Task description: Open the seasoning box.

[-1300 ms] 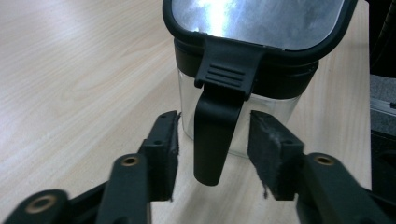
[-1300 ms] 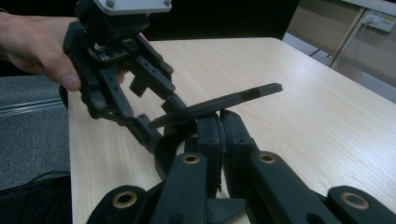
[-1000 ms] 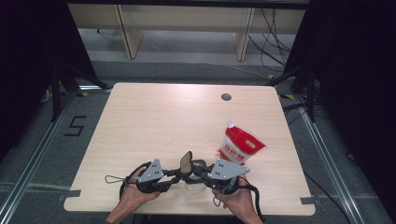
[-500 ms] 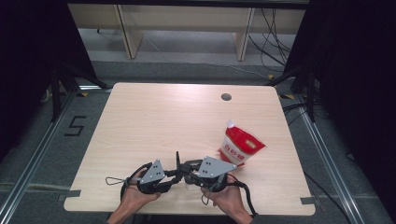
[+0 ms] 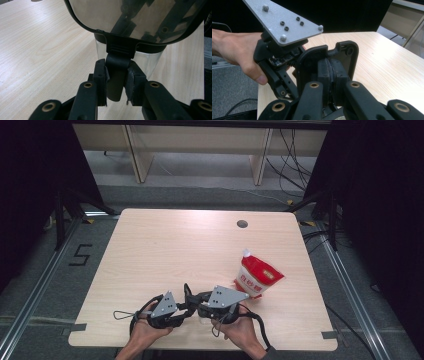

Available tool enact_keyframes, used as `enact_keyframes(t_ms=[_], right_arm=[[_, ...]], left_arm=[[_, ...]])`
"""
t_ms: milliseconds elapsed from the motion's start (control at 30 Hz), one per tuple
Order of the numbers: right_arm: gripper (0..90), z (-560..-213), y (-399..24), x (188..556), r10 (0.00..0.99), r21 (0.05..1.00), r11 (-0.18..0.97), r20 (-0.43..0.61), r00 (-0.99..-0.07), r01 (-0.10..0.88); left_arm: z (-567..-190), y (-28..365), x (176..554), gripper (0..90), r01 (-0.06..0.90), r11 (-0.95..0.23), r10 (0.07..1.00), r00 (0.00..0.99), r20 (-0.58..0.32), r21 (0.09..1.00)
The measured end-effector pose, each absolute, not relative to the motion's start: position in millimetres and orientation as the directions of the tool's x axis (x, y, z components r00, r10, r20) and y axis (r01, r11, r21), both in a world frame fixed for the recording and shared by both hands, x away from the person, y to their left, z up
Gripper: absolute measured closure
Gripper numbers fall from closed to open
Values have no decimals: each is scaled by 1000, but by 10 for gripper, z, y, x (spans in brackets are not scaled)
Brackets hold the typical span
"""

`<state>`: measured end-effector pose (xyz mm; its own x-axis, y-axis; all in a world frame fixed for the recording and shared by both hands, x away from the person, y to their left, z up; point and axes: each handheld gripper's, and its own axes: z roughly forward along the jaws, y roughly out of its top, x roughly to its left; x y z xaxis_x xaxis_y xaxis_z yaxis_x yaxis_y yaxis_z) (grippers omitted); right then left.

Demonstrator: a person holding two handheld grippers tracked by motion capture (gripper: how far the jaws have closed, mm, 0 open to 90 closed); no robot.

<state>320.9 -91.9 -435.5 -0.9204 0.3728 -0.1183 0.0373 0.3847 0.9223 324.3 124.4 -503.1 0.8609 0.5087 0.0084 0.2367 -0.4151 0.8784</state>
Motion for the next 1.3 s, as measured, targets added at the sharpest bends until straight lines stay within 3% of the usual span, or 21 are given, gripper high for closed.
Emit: enact_keyframes(t_ms=[367,567,633,733,1000,1300], right_arm=[[846,-4344,-941,3221,367,922,386,-121,-922,32],[802,-4327,-1068,3228,394,922,385,-124,-911,41],[775,-4338,-1145,3233,405,925,377,-117,-907,49],[718,-4358,-1294,3217,428,928,367,-112,-897,59],[500,-4512,-1691,3181,461,933,330,-25,-887,145],[428,-4575,-2084,3089,558,944,266,14,-830,195]], left_arm=[[-5030,1246,3243,716,247,-407,510,860,-6,879],[-5001,1295,3216,583,262,-409,498,867,-26,874],[-4984,1323,3217,538,246,-429,498,867,1,869],[-4973,1345,3187,484,295,-398,520,853,-52,868],[-4926,1419,3073,360,314,-397,536,842,-60,862],[-4914,1482,3017,320,347,-374,548,831,-98,860]])
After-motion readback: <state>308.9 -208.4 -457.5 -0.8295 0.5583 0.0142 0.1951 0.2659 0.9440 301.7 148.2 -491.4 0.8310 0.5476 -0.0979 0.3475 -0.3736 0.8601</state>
